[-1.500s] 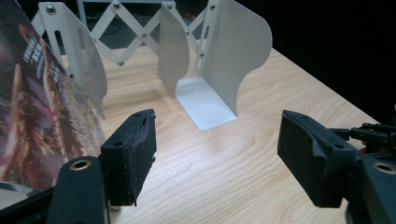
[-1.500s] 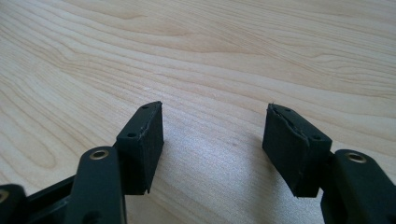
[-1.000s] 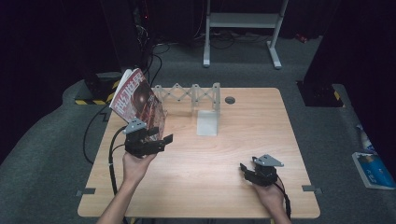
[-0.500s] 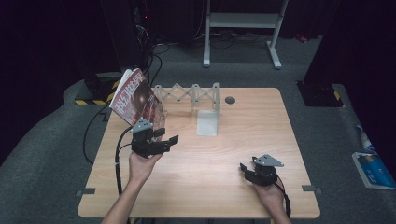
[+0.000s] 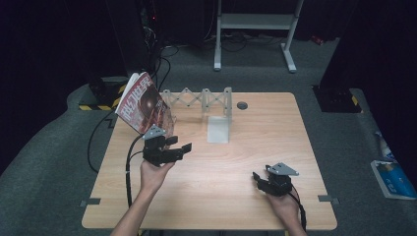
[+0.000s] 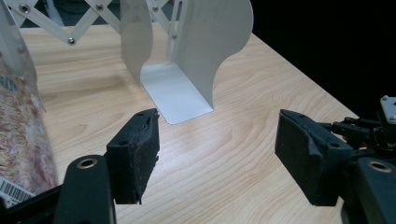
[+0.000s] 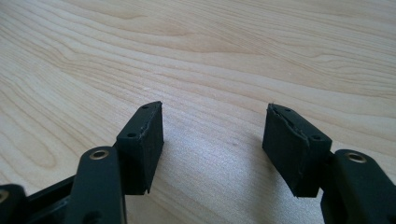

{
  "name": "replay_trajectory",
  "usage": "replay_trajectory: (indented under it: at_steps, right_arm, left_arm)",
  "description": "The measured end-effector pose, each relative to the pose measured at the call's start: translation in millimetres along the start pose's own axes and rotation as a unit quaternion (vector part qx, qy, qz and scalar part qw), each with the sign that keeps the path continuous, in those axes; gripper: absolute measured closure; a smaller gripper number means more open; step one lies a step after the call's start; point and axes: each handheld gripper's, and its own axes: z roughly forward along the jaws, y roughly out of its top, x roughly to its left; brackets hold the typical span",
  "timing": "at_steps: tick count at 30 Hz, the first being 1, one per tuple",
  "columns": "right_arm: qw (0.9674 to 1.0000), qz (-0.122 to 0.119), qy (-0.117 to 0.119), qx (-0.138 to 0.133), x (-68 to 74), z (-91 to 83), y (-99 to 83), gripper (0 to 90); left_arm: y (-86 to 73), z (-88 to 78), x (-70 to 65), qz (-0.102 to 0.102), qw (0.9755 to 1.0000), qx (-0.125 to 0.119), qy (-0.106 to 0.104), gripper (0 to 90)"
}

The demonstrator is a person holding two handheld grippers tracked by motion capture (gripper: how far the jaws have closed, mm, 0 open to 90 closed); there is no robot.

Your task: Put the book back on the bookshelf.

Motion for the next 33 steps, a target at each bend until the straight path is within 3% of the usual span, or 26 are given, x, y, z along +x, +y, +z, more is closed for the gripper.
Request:
replay_trajectory:
  at_steps: [33]
  right_arm:
    - [1.0, -0.001, 0.0, 0.0, 0.0, -0.1, -0.1, 38.3]
  left_arm:
    - [-9.8, 31.2, -11.7, 0.0, 0.9998, 0.016, -0.012, 32.0]
